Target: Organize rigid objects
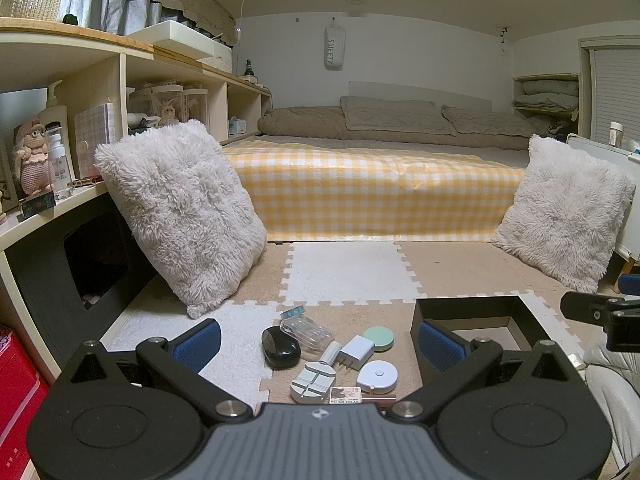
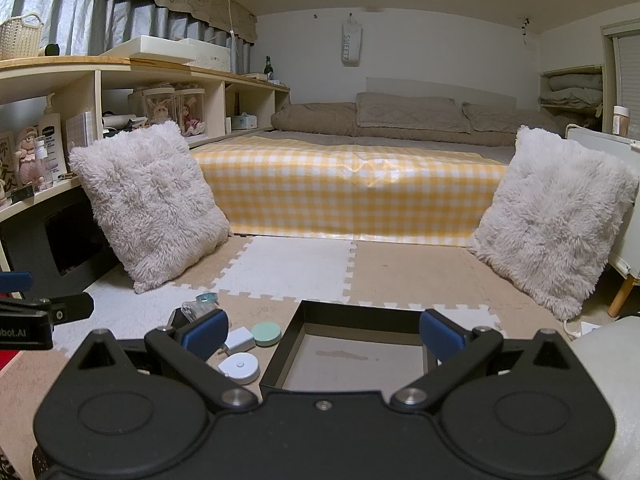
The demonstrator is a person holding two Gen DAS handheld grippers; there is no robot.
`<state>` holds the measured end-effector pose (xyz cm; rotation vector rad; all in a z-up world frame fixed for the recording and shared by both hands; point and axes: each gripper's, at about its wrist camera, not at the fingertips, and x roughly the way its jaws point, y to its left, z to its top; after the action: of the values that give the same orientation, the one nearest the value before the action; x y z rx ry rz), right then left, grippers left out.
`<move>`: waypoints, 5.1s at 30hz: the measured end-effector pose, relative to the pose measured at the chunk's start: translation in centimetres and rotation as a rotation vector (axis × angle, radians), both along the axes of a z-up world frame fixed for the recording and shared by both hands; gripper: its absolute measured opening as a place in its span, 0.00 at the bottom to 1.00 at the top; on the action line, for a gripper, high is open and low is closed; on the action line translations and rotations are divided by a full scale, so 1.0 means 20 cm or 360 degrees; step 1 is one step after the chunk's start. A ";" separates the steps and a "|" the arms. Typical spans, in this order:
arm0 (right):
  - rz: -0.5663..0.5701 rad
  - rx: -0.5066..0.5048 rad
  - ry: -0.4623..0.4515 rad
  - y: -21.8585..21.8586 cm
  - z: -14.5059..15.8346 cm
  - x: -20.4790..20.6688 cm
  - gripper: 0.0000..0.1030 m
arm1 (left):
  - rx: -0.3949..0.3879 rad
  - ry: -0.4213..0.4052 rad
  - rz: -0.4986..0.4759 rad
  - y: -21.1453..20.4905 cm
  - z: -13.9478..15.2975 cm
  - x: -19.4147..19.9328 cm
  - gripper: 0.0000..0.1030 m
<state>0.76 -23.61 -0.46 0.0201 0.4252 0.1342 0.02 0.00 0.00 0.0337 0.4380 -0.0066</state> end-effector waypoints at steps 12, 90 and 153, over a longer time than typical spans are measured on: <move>-0.0003 -0.0003 -0.0010 0.00 0.01 0.00 1.00 | 0.0009 0.0000 0.0015 0.00 0.00 0.00 1.00; -0.0146 0.0084 0.0845 -0.58 -0.57 0.98 0.02 | 0.0121 0.1043 -0.0387 0.10 -0.80 1.17 0.50; -0.0161 0.0076 0.0938 -0.56 -0.57 0.96 0.03 | -0.0325 0.0791 -0.0504 -0.59 -0.51 0.83 0.69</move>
<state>19.87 -34.76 -11.78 0.1300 1.0080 0.0359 16.56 -11.84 -10.16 -0.1022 0.9232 -0.3780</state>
